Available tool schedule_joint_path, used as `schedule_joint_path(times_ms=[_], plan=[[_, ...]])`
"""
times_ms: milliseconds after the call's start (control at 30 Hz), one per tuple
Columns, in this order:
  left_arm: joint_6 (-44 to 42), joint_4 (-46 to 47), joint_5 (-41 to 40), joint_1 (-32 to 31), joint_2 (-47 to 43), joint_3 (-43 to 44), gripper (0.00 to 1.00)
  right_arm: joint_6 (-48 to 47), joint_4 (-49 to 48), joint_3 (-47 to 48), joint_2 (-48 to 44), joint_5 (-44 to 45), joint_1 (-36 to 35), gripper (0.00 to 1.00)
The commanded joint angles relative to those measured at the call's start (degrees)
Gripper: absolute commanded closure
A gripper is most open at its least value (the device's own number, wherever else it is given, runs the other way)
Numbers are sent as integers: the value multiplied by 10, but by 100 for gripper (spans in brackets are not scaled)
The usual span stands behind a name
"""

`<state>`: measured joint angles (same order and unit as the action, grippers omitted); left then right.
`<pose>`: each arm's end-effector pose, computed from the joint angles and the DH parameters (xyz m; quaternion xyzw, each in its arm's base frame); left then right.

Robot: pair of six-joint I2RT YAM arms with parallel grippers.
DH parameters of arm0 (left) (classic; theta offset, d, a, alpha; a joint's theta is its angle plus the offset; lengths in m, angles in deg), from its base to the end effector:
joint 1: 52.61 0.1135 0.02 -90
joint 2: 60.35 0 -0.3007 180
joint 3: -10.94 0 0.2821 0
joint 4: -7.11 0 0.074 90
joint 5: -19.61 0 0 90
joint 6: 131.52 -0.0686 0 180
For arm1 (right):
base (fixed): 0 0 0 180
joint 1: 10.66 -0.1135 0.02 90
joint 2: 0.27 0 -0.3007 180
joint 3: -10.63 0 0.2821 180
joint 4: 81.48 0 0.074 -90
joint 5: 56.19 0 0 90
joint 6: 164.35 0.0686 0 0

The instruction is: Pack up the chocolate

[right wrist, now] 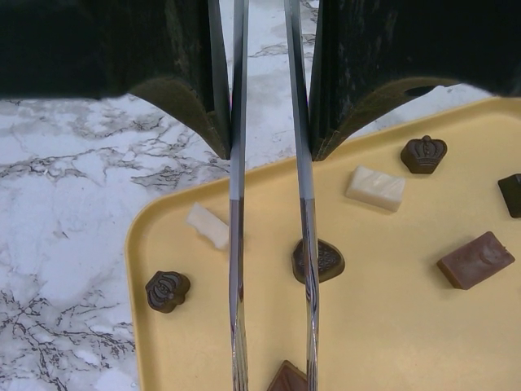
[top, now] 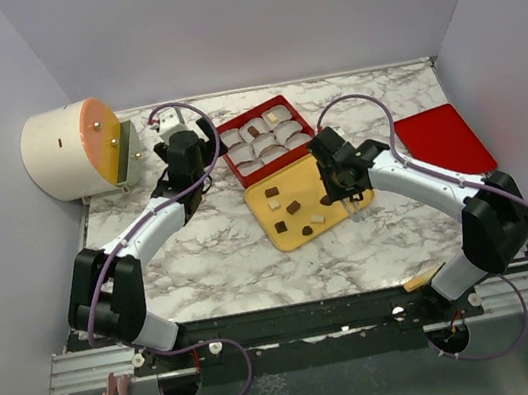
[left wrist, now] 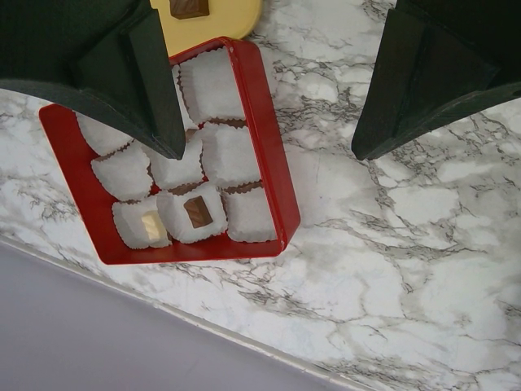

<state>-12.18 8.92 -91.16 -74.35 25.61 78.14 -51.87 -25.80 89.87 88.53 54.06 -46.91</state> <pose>0.3788 -0.1248 0.2825 -0.1594 0.7816 -0.1217 0.5907 0.2962 0.1877 0.2416 -0.0778 0.9591 -0.0462 0.2681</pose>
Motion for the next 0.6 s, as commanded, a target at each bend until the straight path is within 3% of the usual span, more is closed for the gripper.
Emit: schedule_joint_path(times_ms=[0, 567], plan=[[1, 12, 10, 2, 5, -6, 6, 9, -6, -5, -1, -12, 2, 57], [-2, 12, 9, 2, 13, -4, 6, 18, -27, -14, 36, -25, 2, 54]])
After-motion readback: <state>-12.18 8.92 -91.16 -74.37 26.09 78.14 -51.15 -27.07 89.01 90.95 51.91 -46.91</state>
